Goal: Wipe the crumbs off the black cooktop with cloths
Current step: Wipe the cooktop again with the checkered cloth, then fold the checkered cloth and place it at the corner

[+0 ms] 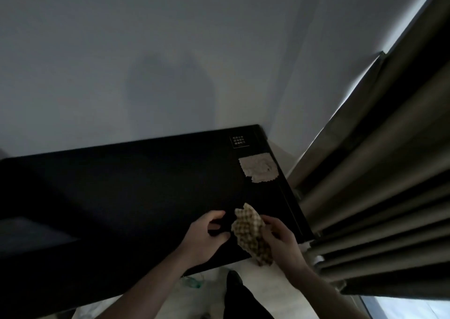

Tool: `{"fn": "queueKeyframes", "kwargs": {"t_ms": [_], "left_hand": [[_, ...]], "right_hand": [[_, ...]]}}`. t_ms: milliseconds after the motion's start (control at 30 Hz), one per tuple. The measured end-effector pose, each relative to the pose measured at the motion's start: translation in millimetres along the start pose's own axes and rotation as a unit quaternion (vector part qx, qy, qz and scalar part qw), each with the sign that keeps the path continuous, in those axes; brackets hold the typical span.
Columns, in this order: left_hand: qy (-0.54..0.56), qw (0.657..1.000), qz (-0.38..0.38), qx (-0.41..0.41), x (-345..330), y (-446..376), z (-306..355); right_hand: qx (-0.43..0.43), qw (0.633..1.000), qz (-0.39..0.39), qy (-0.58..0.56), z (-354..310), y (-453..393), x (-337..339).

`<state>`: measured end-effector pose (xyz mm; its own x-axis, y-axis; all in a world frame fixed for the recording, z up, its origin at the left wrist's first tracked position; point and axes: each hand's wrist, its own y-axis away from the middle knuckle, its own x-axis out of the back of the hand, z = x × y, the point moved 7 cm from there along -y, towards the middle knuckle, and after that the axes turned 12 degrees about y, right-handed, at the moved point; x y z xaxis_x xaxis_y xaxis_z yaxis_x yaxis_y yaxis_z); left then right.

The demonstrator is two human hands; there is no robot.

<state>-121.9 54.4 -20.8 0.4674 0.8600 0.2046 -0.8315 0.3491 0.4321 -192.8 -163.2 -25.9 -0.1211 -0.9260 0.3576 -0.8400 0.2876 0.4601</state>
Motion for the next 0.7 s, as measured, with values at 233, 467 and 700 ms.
{"fn": "queueKeyframes", "kwargs": {"t_ms": [233,467,700], "left_hand": [[0.165,0.982,-0.089,0.036,-11,-8,47],[0.229,0.972,0.018,0.057,-10,-55,73],[0.189,0.98,0.062,0.019,-32,-120,111]], "right_hand": [[-0.103,0.966,-0.147,-0.184,-32,-7,-5],[-0.069,0.973,-0.178,-0.134,-54,-49,18],[0.0,0.996,-0.085,-0.01,-64,-136,80]]}}
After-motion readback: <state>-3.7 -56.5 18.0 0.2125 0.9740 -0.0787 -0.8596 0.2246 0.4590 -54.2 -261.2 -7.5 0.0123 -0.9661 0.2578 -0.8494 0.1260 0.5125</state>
